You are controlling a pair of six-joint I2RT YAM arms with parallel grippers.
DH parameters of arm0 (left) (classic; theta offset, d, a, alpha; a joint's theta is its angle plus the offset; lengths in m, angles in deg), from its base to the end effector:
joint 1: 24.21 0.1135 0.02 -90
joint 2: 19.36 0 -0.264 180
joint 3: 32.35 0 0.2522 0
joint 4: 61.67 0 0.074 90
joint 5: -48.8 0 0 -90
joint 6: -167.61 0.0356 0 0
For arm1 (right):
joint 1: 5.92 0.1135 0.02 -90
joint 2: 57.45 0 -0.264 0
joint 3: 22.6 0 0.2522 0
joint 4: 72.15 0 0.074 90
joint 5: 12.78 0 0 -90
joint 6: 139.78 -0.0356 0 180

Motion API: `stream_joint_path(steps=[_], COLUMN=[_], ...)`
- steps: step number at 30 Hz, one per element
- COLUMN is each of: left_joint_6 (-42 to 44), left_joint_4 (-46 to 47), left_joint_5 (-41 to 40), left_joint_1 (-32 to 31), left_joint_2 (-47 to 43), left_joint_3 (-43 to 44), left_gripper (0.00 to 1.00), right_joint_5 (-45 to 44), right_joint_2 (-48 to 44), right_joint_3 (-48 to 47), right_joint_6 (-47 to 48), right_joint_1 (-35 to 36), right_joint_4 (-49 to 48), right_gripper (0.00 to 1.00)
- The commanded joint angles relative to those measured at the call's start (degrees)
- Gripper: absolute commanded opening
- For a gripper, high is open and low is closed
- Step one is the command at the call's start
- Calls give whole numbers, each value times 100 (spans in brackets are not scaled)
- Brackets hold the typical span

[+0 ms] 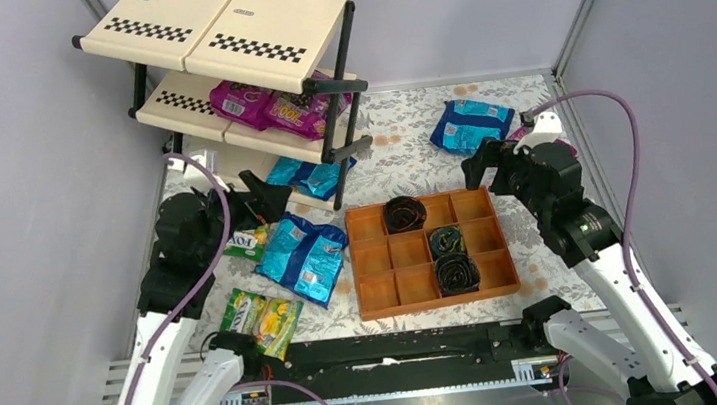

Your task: Place and organize the candy bags onto the shelf

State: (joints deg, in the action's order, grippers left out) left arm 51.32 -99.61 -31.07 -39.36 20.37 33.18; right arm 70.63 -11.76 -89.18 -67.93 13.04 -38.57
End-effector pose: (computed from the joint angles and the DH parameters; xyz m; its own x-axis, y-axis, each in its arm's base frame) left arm 0.1438 -0.0454 0.3691 -0.3695 -0.3517 -0.8601 0.2896 0.8360 -0.4662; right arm 0.1696 0.0539 0.3683 -0.2650 0.2362 -0.9349 -0.1414 0.9496 0.2799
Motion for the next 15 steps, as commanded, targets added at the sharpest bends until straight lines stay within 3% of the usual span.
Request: stream_joint_path(steps=[1, 8, 15], left_joint_6=[-510, -1318, -1763], left_joint_4=[-112, -122, -496], left_joint_5=[108, 457, -70], left_joint_1=[25, 26, 30], left_joint_2=[7, 476, 807], left_joint_3=[-273, -620, -725], left_gripper=[99, 99, 99], right_joint_5=[132, 429, 834], right_joint_2=[-153, 20, 109], right_joint_3=[209, 213, 369], right_joint_6=[-201, -382, -277], right_joint_1=[-25, -24, -26], right_joint_4=[-460, -576, -603], right_gripper=[100, 100, 100])
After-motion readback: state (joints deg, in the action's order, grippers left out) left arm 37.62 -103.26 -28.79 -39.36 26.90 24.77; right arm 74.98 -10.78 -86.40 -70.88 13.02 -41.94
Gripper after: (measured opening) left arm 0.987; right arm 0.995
